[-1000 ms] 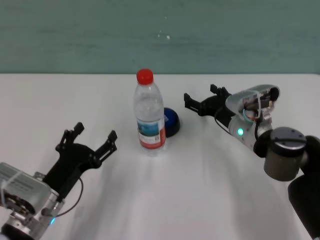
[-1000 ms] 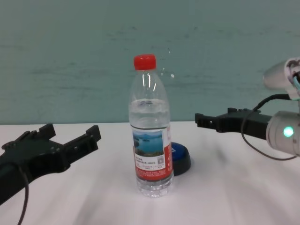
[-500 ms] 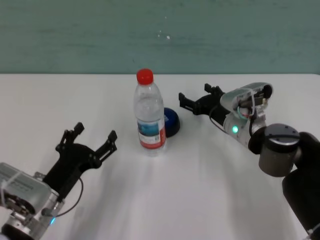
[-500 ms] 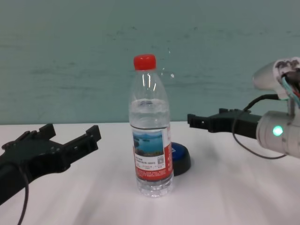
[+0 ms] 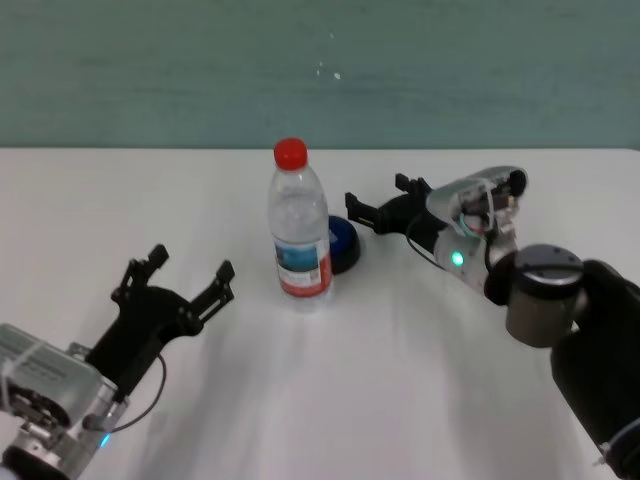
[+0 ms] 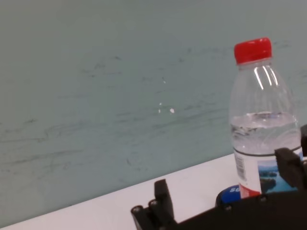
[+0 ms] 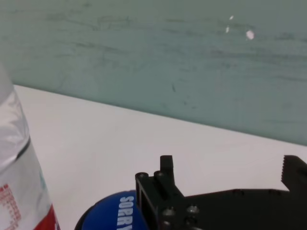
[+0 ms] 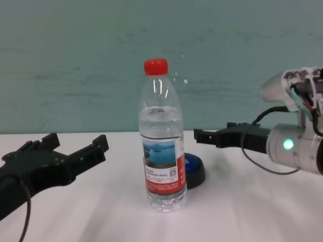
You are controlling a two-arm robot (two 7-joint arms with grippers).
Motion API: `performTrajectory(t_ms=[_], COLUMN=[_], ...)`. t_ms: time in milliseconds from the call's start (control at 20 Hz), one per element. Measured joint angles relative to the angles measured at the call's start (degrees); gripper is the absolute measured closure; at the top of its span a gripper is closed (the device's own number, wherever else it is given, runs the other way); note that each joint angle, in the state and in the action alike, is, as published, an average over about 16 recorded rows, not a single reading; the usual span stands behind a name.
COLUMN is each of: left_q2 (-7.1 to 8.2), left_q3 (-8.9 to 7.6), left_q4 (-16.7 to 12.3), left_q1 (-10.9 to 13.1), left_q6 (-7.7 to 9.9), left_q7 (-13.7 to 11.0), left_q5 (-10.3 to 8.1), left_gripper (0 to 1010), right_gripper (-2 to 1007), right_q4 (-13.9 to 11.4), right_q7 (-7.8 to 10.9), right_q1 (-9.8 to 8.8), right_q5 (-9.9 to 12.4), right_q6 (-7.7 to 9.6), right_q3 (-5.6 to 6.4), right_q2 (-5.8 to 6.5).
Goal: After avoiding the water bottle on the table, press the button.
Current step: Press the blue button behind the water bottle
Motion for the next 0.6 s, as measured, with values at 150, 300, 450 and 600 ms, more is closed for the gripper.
performTrajectory(t_ms=[150, 300, 450, 600], left_q2=[0.00, 0.00, 0.00, 0.00], left_q3=[0.00, 0.00, 0.00, 0.00], left_q4=[0.0, 0.0, 0.0, 0.0], left_q1=[0.0, 0.0, 0.0, 0.0], left_q6=[0.00, 0.00, 0.00, 0.00], left_q7=[0.0, 0.0, 0.0, 0.0], left_q5=[0.00, 0.00, 0.00, 0.00], left_gripper=[0, 0, 0, 0], right_gripper=[1, 1, 1, 1], right_q4=[1.5, 2.8, 4.0, 4.8], right_q7=[0.26, 0.47, 0.58, 0.65], right_q1=[0.65, 1.18, 1.56, 1.79], right_q5=[0.1, 0.1, 0.2, 0.3], right_q6=[-0.15, -0.29, -0.39, -0.48], right_q3=[-0.24, -0.41, -0.51, -0.55], right_q2=[-0.27, -0.51, -0.73, -0.90])
